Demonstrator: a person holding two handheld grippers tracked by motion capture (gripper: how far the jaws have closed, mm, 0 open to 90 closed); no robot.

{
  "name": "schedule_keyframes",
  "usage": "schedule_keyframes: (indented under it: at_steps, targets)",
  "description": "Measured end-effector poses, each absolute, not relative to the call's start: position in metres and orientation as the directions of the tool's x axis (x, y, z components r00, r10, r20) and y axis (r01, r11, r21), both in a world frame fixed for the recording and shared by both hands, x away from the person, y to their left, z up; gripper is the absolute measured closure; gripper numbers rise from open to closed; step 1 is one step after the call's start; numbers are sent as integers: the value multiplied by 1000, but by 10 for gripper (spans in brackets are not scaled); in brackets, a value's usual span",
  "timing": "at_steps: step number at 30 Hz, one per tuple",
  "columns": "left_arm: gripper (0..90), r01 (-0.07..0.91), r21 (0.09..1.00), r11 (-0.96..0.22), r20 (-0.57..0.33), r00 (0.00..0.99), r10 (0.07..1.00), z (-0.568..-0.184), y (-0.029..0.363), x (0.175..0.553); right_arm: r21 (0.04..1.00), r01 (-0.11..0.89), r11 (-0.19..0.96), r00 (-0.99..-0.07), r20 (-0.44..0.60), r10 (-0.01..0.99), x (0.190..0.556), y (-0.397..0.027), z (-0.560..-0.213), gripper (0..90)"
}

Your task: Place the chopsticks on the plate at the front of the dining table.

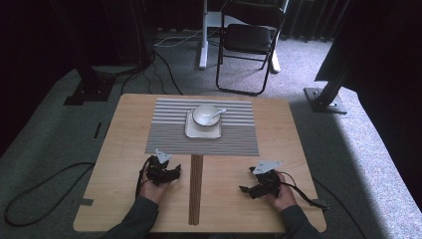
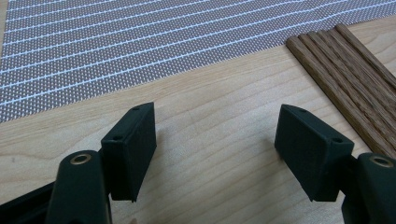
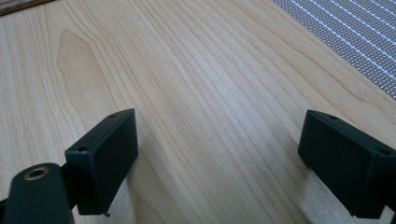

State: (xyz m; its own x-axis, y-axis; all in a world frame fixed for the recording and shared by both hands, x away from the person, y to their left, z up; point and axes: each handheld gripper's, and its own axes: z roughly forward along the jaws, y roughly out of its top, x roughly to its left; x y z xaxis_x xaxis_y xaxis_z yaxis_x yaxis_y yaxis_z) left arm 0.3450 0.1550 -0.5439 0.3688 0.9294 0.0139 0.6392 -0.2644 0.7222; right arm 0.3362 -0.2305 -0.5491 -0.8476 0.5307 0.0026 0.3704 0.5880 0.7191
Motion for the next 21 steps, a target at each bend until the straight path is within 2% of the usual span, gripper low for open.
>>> schedule_keyframes:
  at_steps: [21]
  targets:
    - [306,640,722,-261,15,363,932,-544,155,345,719,370,588,-848,3,530,336,-231,-549,115]
